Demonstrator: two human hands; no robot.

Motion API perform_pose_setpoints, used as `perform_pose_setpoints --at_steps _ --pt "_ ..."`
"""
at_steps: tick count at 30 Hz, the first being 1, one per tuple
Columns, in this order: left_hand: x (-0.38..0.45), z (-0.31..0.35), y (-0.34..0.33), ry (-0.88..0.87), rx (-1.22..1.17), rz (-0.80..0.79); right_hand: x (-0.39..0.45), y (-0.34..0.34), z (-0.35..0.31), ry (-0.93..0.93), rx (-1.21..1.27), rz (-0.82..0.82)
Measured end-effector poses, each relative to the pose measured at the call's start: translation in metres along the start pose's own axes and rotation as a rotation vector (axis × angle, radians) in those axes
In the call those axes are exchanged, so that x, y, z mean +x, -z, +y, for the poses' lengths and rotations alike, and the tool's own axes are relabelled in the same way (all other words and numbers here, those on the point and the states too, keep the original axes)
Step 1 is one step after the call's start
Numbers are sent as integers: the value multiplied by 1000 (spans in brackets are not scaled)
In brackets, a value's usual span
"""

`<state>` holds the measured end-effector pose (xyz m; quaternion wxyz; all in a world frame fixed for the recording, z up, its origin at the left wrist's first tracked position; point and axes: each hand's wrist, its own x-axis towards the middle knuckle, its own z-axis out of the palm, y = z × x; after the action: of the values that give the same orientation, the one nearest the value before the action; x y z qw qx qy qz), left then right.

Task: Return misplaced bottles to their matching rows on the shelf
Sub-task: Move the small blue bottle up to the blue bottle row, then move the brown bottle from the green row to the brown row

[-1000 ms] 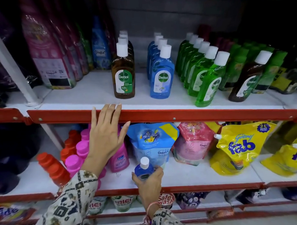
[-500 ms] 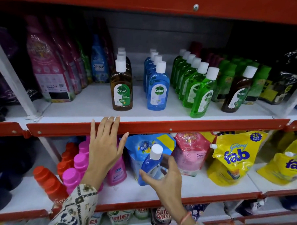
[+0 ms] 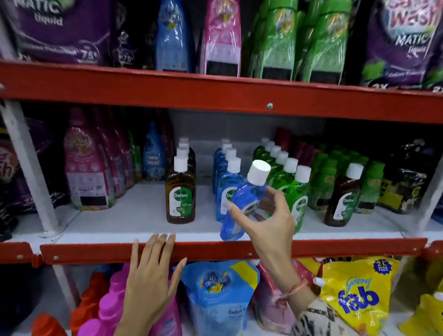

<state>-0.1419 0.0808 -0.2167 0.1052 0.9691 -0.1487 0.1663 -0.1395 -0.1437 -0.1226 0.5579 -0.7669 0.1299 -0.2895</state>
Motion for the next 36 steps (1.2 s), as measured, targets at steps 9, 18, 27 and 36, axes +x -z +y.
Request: perform_pose_setpoints --at_steps 9,18,27,36 --pt "16 2 7 -38 -16 -15 44 -17 23 -56 -210 -6" --pt "85 7 41 -24 -23 110 101 -25 -15 151 -223 41" --pt "126 0 77 21 2 180 124 -1 -41 339 -93 70" --pt "113 -15 86 114 33 199 177 57 -10 185 -264 360"
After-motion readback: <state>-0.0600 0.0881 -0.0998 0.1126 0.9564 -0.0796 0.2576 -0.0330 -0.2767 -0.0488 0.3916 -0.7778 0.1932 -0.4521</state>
